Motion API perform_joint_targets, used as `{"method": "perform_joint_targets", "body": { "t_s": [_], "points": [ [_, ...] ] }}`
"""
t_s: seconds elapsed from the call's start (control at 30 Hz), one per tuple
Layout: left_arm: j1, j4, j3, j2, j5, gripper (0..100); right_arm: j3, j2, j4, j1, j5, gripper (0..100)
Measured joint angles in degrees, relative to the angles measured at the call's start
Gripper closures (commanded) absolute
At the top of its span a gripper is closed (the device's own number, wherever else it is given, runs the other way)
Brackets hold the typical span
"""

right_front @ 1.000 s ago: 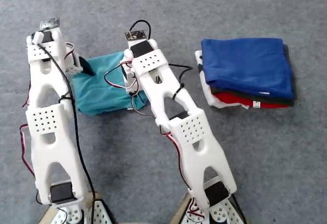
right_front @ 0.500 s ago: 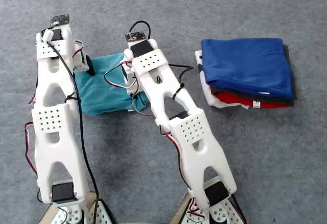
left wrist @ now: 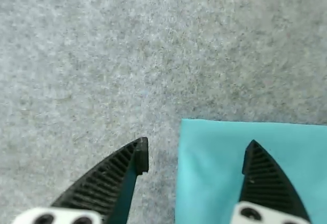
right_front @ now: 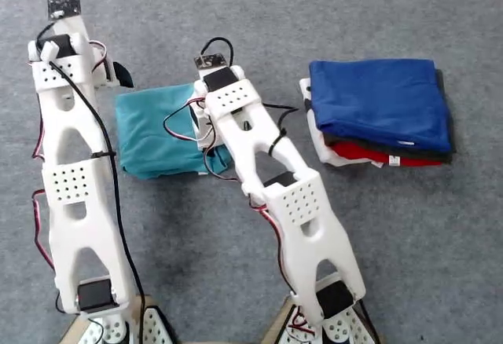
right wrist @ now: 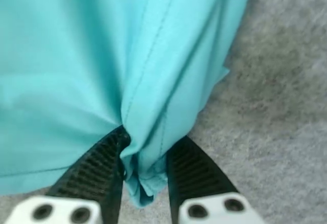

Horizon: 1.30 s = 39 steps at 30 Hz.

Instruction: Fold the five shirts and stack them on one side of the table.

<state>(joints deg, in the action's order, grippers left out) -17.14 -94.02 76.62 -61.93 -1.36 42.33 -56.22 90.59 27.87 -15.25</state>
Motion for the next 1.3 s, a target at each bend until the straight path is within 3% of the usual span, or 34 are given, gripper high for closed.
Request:
{"method": "perform_joint_targets", "body": {
  "t_s": [0.37,0.53,0.7,0.87,1.03,1.3],
  "points": [
    [0.09,-1.14,0.26,-6.07,0.09,69,0.00,0.00,-0.26,0.00,0.00,98.4],
    [-0.09,3.78,0.88,-9.32,0.26,70,0.53,-0.09,-0.26,0.00,0.00,98.4],
    [1.41,4.22,2.99,-10.46,0.79,84,2.64,-1.05,1.14,0.00,0.00,98.4],
    [4.84,4.04,3.96,-10.55,7.65,98,2.90,-1.14,1.85,0.09,0.00,98.4],
    [6.51,3.96,3.78,-10.64,12.31,97,2.90,-1.14,1.93,0.00,2.55,98.4],
    [6.95,2.11,6.68,-10.55,13.10,97,12.22,-4.48,7.91,-1.49,3.16,98.5]
  ]
}}
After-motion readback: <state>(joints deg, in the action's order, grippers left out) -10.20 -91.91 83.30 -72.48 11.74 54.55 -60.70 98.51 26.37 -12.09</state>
